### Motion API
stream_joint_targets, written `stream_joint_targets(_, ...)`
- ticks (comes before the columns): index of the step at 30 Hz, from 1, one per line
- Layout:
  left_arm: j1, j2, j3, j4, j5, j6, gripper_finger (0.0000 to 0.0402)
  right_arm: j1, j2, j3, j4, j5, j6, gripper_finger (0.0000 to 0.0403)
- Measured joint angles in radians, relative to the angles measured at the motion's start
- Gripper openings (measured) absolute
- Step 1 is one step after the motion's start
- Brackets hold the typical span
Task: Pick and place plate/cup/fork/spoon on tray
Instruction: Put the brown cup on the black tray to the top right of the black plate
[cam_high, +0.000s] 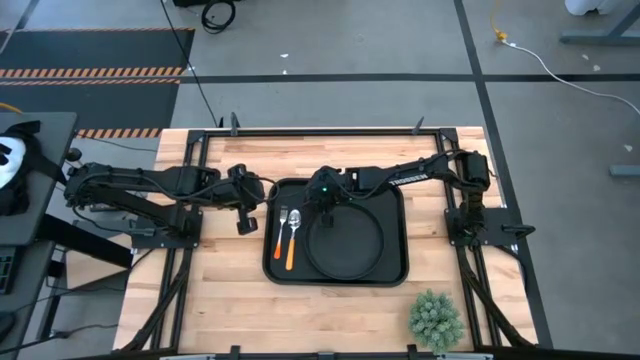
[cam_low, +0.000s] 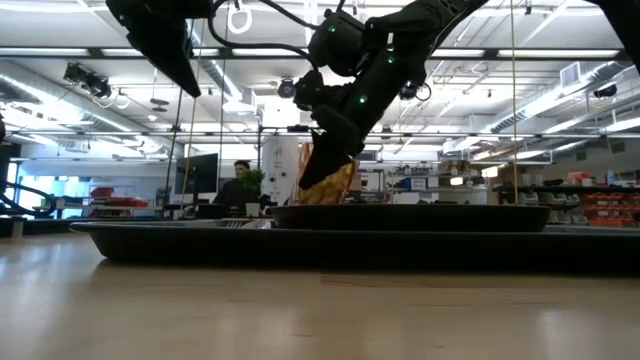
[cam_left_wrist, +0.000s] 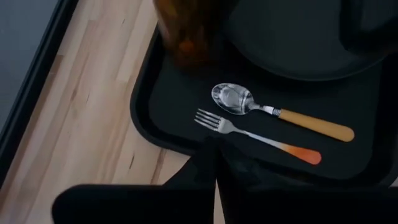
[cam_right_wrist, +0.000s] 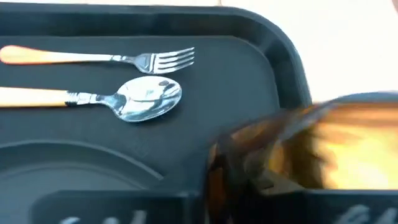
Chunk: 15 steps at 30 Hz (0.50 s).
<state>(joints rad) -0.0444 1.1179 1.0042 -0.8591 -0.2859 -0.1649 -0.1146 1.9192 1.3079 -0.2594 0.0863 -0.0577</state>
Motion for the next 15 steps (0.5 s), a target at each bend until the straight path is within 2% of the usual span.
stream_joint_targets(2,0.0,0.0,0.0,0.011,0.0,0.014,0.0011,0.0,-0.001,0.0,0.001,0.0,0.015,0.0023)
stream_joint_targets(4,0.0,0.0,0.0,0.015,0.001,0.021,0.0011,0.002,-0.012,-0.001,-0.013,0.001,0.028,0.0012)
stream_joint_targets(8,0.0,0.0,0.0,0.011,0.012,0.06,0.0011,0.014,-0.061,-0.001,-0.076,0.005,0.085,0.0026)
stream_joint_targets(11,-0.012,-0.001,0.0,0.008,0.043,0.094,0.0011,0.034,-0.126,-0.001,-0.197,0.055,0.129,0.0029)
stream_joint_targets(15,-0.04,-0.007,0.001,0.019,0.047,0.1,0.0011,0.061,-0.221,-0.001,-0.436,0.138,0.211,0.0014)
